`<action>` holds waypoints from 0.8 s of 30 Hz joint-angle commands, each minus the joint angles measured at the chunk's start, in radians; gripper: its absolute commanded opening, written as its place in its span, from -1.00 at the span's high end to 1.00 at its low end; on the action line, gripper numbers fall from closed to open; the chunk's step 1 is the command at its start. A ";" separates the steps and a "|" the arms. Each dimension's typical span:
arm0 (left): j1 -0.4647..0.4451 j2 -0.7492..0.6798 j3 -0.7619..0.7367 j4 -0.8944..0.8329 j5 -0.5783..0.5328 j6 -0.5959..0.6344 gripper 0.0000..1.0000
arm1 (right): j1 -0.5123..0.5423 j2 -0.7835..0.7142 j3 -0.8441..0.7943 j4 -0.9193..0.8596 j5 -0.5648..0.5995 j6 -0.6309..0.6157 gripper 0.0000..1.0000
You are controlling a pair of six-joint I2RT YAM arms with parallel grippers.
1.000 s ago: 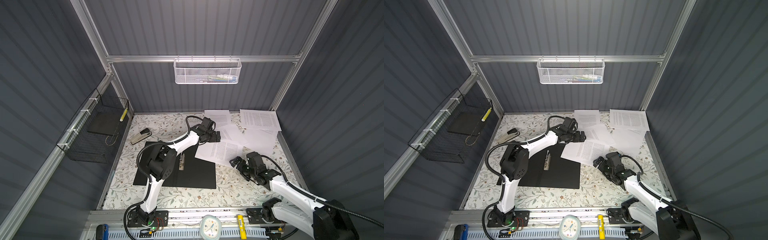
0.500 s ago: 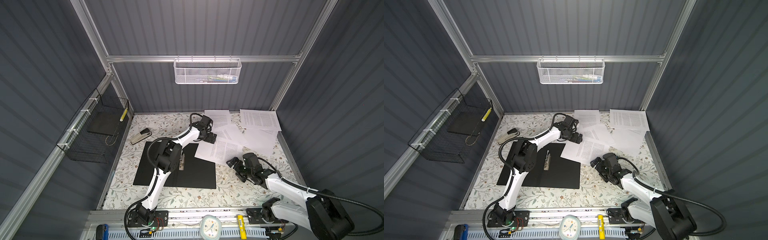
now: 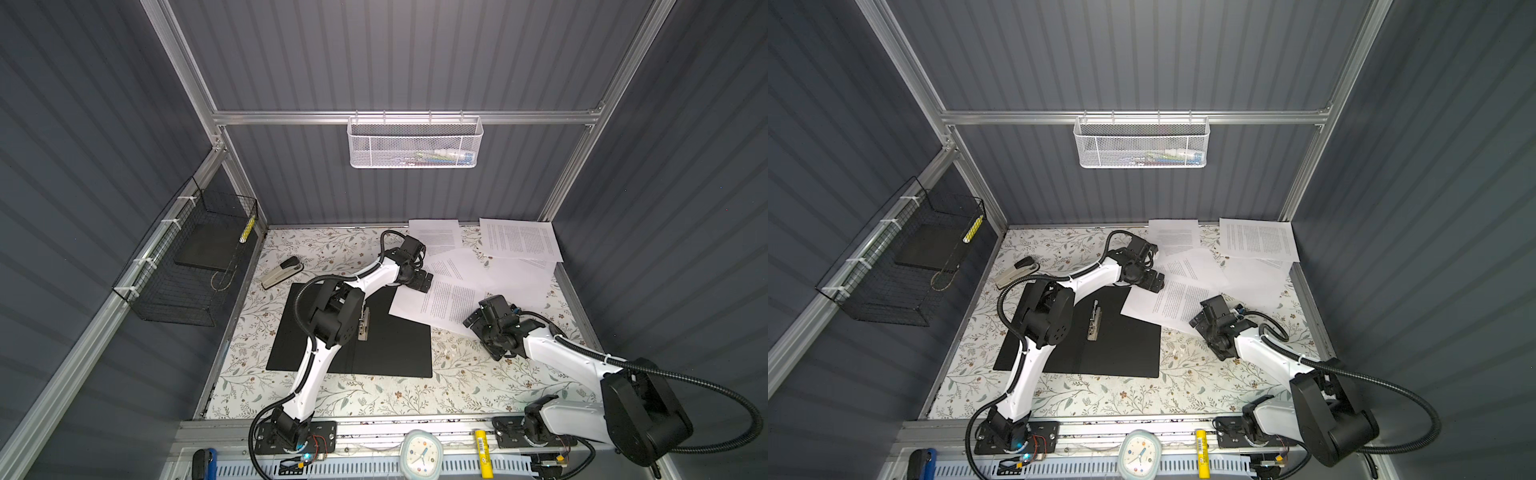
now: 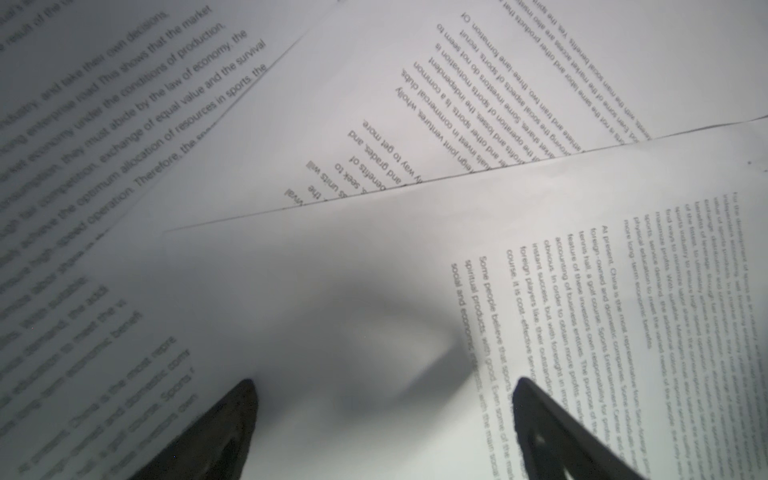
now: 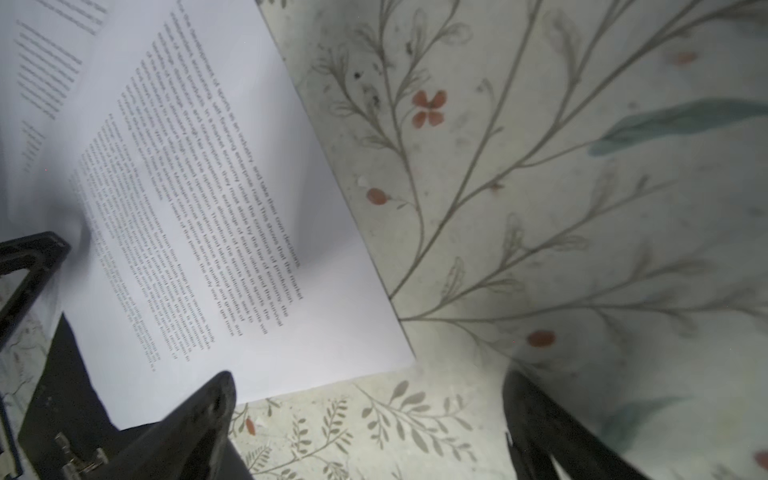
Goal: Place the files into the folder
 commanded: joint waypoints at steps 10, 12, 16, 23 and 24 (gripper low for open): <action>0.002 0.053 -0.083 -0.082 0.046 -0.079 -0.92 | 0.019 0.184 0.069 0.064 -0.054 0.005 -0.98; 0.002 0.050 -0.091 -0.074 0.053 -0.088 -0.92 | 0.038 0.205 0.076 0.091 -0.066 0.040 -0.98; 0.002 0.062 -0.084 -0.073 0.065 -0.106 -0.91 | 0.072 0.252 0.063 0.195 -0.103 0.136 -0.98; 0.002 0.083 -0.089 -0.083 0.063 -0.139 -0.91 | 0.131 0.277 0.052 0.355 -0.064 0.225 -0.98; 0.002 0.088 -0.087 -0.089 0.060 -0.142 -0.91 | 0.145 0.262 0.045 0.370 -0.041 0.236 -0.98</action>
